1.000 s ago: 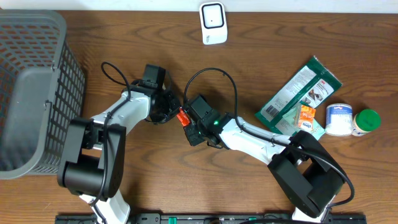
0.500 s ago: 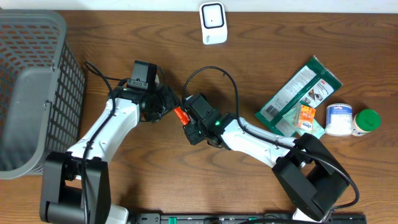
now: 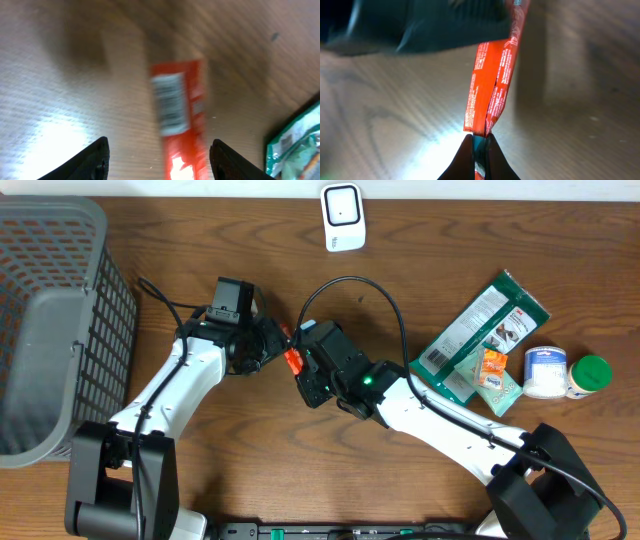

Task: Scan the item barcode
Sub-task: 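Grasp the toothpaste box with the right gripper and release the left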

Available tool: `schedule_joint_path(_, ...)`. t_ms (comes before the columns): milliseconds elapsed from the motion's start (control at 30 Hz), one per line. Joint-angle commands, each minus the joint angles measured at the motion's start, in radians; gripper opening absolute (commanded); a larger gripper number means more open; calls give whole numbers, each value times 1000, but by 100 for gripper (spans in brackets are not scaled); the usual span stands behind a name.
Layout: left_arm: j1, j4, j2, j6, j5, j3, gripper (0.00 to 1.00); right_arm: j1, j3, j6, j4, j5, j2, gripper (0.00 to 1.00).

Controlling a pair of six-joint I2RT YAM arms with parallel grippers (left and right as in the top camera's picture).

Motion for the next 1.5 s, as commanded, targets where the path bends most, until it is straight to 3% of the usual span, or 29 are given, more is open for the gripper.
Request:
schedule_joint_path(0, 0, 42, 11, 19, 75, -6, 62, 5, 12, -5, 10, -118, -9, 1)
schedule_joint_path(867, 1, 63, 11, 64, 89, -6, 57, -50, 12, 2, 25, -217, -61, 1)
schedule_joint_path(1233, 1, 93, 11, 64, 89, -6, 8, -50, 12, 2, -16, -216, -61, 1)
schedule_joint_path(1333, 1, 95, 11, 64, 89, -6, 7, -50, 12, 2, -19, -216, -61, 1)
schedule_joint_path(1367, 1, 95, 11, 64, 89, -6, 7, -50, 12, 2, -15, -216, -61, 6)
schedule_joint_path(1433, 1, 95, 11, 63, 89, -6, 7, -54, 12, 2, -8, -207, -61, 54)
schedule_joint_path(1467, 1, 93, 11, 59, 89, -6, 7, -60, 12, 2, -2, -198, -61, 66)
